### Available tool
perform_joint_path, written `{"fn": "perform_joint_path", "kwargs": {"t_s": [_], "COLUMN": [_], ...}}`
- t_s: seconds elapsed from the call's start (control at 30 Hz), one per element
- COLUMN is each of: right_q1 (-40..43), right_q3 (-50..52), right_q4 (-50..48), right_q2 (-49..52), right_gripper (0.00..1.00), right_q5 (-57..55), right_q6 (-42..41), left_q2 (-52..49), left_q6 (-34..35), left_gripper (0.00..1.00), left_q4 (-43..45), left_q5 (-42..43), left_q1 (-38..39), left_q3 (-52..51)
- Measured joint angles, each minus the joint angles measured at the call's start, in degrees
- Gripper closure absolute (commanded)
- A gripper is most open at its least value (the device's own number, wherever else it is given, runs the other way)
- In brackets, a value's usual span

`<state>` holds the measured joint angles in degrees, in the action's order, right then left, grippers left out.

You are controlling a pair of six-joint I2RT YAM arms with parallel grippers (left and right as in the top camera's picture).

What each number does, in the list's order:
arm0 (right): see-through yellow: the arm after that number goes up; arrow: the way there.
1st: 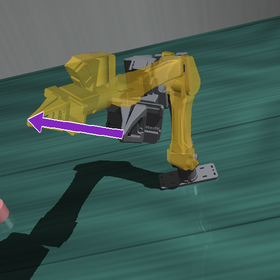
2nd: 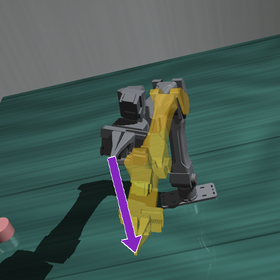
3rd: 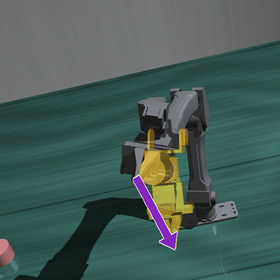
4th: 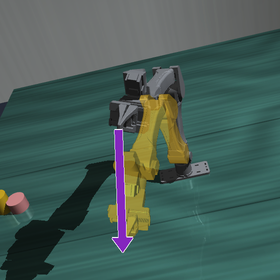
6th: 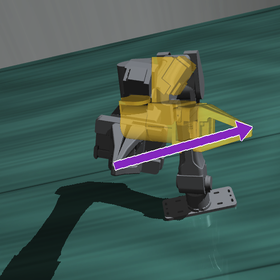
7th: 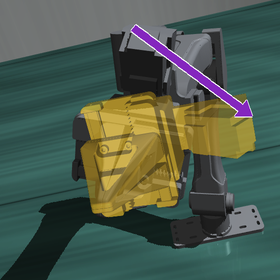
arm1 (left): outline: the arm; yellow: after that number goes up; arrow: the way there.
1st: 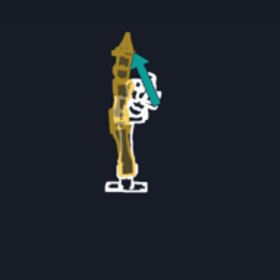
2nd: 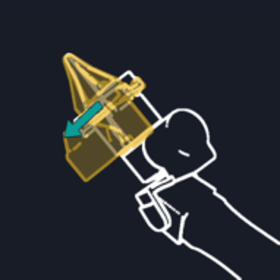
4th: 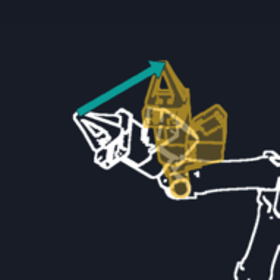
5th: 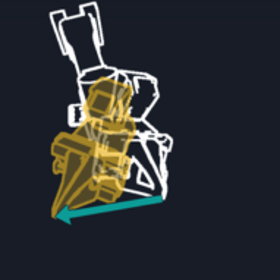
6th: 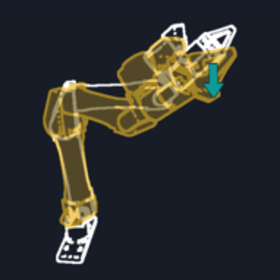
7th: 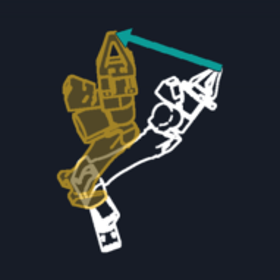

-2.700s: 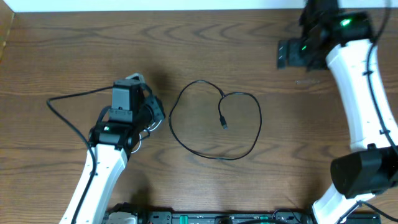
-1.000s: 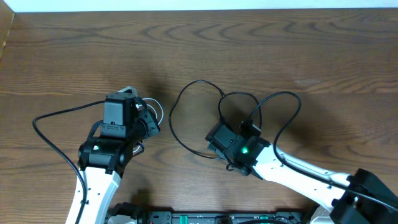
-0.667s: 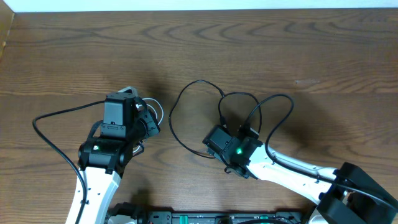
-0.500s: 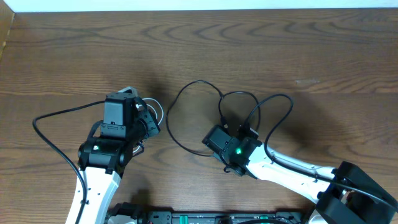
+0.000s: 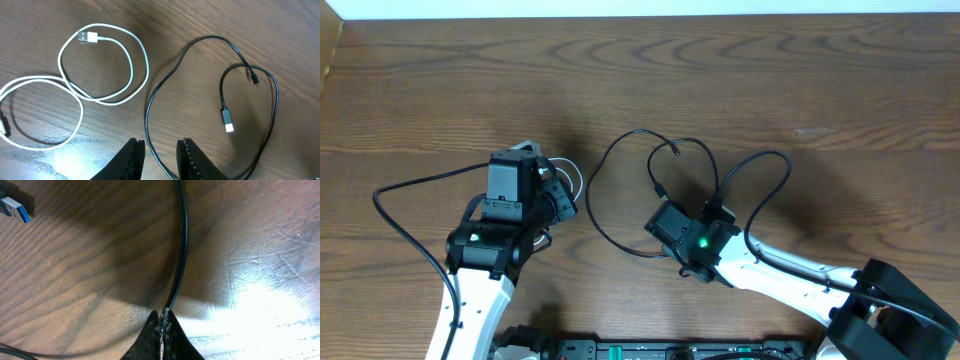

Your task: Untangle cables

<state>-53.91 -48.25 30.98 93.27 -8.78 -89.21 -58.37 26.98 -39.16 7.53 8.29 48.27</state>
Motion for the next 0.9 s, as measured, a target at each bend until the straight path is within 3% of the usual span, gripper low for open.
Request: {"fn": "perform_joint_path", "kwargs": {"t_s": [0.03, 0.07, 0.33, 0.63, 0.7, 0.77, 0.83, 0.9], "right_q1": [0.0, 0.0, -0.02, -0.07, -0.07, -0.07, -0.07, -0.07], "right_q3": [0.0, 0.0, 0.0, -1.11, -1.99, -2.62, -2.78, -2.75], "right_q4": [0.0, 0.0, -0.02, -5.51, -7.23, -8.15, -8.17, -8.13], "right_q2": [0.0, 0.0, 0.07, 2.95, 4.04, 4.94, 5.35, 5.66], "right_gripper": [0.17, 0.16, 0.13, 0.21, 0.26, 0.4, 0.57, 0.82], "right_q5": [0.22, 0.33, 1.01, 0.07, -0.04, -0.04, 0.11, 0.28], "right_q6": [-0.09, -0.13, 0.0, 0.11, 0.22, 0.31, 0.39, 0.52], "left_q2": [0.0, 0.0, 0.0, 0.0, 0.0, 0.0, 0.0, 0.0], "left_q6": [0.0, 0.0, 0.0, 0.0, 0.0, 0.0, 0.0, 0.0], "left_gripper": [0.73, 0.73, 0.73, 0.73, 0.73, 0.73, 0.73, 0.73], "left_q4": [-0.07, -0.15, -0.28, -0.31, -0.28, -0.28, -0.28, -0.22], "left_q5": [0.0, 0.0, 0.0, 0.0, 0.0, 0.0, 0.0, 0.0], "left_q1": [0.0, 0.0, 0.0, 0.0, 0.0, 0.0, 0.0, 0.0], "left_q3": [0.0, 0.0, 0.0, 0.0, 0.0, 0.0, 0.0, 0.0]}}
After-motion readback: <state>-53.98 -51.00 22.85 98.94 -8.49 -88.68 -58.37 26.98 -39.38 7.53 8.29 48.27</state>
